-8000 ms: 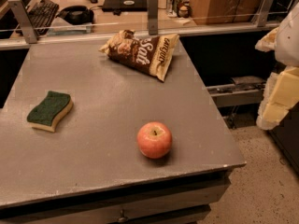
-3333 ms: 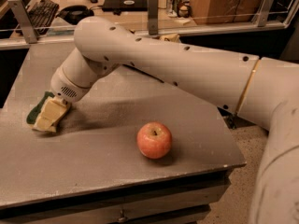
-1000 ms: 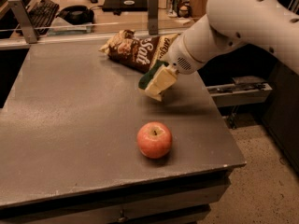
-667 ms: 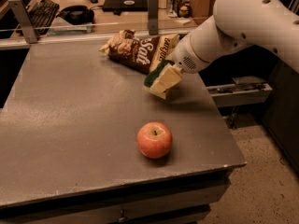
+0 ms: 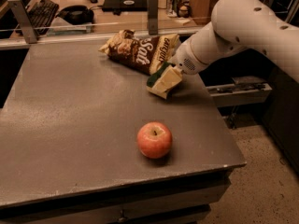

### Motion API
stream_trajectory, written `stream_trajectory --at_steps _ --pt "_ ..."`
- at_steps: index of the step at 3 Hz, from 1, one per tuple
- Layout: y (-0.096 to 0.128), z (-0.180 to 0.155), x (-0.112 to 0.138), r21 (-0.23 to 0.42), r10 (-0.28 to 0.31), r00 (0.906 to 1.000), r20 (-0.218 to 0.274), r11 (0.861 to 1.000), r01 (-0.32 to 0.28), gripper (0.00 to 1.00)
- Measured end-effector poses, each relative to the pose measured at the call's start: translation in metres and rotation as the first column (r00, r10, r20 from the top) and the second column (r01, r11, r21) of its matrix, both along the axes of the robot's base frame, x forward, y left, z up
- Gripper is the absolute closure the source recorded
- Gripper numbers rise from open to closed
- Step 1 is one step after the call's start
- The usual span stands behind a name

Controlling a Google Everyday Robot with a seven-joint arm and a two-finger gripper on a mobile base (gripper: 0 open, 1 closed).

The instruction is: Move sponge near brown chip bag

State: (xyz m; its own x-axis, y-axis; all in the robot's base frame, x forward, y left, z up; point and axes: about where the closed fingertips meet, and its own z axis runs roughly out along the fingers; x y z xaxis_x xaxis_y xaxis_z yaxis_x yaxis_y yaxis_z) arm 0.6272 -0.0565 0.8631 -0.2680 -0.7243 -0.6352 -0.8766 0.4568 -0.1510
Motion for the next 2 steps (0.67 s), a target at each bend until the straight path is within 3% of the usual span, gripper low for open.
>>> stream_trajectory --at_steps 2 --pt "-0.0069 -0.0157 0.0039 -0.003 -0.005 0.9995 -0.031 1.0 0.005 0.39"
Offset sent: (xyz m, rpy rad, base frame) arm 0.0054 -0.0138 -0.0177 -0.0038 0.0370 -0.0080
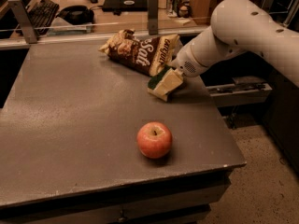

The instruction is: Move sponge near brown chip bag

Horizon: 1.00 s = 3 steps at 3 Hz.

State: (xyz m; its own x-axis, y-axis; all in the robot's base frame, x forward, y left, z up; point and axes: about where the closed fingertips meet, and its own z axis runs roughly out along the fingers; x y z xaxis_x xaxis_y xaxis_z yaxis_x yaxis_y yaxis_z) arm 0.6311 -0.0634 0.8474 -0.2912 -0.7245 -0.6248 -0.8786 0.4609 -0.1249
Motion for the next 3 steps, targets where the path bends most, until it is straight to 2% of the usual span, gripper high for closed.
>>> stream_trajectory --at_steps 1,2,3 --pt "-0.003 0.006 -0.003 0.001 0.016 0.9998 0.01 1.0 -0.016 0.15" --pt "-0.007 0.019 -0.01 0.013 0.041 0.9985 0.036 0.999 -0.041 0.0" --pt "-0.014 0.038 -0.02 0.047 0.07 0.9943 0.08 0.996 -0.074 0.0"
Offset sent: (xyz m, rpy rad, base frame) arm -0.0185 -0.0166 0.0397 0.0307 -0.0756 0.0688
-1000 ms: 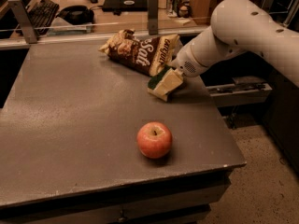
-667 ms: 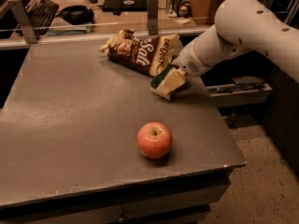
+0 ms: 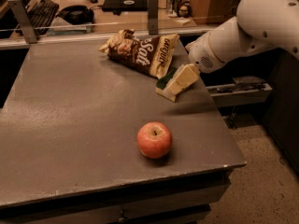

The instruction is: Move sponge near brown chip bag

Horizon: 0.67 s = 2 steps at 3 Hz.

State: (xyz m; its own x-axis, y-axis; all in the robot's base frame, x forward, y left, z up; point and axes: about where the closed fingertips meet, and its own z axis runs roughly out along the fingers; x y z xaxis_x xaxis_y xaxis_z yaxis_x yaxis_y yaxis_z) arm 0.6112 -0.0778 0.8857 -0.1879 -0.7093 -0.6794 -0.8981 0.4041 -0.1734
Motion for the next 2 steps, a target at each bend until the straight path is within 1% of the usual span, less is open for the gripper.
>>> stream_trajectory --at_steps 1,2 --pt "-0.015 0.017 -0.018 0.033 0.022 0.999 0.039 0.999 -0.024 0.0" --pt "-0.025 0.025 -0.038 0.084 0.042 0.9961 0.077 0.995 -0.048 0.0"
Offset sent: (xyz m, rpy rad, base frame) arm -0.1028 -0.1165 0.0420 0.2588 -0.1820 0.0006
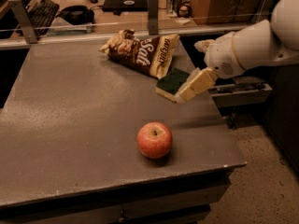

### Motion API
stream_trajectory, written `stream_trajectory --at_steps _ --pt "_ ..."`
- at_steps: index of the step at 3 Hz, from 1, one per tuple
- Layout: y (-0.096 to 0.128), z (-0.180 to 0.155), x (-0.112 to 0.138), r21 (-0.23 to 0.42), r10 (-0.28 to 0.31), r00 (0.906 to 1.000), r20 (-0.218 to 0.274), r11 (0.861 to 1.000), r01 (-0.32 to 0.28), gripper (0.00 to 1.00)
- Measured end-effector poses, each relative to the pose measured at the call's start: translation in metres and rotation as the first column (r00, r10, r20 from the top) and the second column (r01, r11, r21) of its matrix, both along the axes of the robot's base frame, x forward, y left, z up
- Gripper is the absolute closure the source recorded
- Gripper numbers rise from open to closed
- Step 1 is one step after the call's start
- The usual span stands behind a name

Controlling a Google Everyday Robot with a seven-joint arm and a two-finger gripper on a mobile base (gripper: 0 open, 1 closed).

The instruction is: Move sponge near brown chip bag

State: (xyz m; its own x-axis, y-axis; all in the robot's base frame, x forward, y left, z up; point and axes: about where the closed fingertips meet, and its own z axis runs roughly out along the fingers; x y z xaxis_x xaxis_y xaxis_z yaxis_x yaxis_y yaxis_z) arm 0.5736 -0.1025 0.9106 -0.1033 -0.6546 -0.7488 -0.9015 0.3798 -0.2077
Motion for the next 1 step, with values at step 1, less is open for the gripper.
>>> stream_trajectory --at_steps 1 --pt "-0.0314 0.0014 -0.0336 0.104 -0.039 0.9989 0.025 0.994 0.036 0.0"
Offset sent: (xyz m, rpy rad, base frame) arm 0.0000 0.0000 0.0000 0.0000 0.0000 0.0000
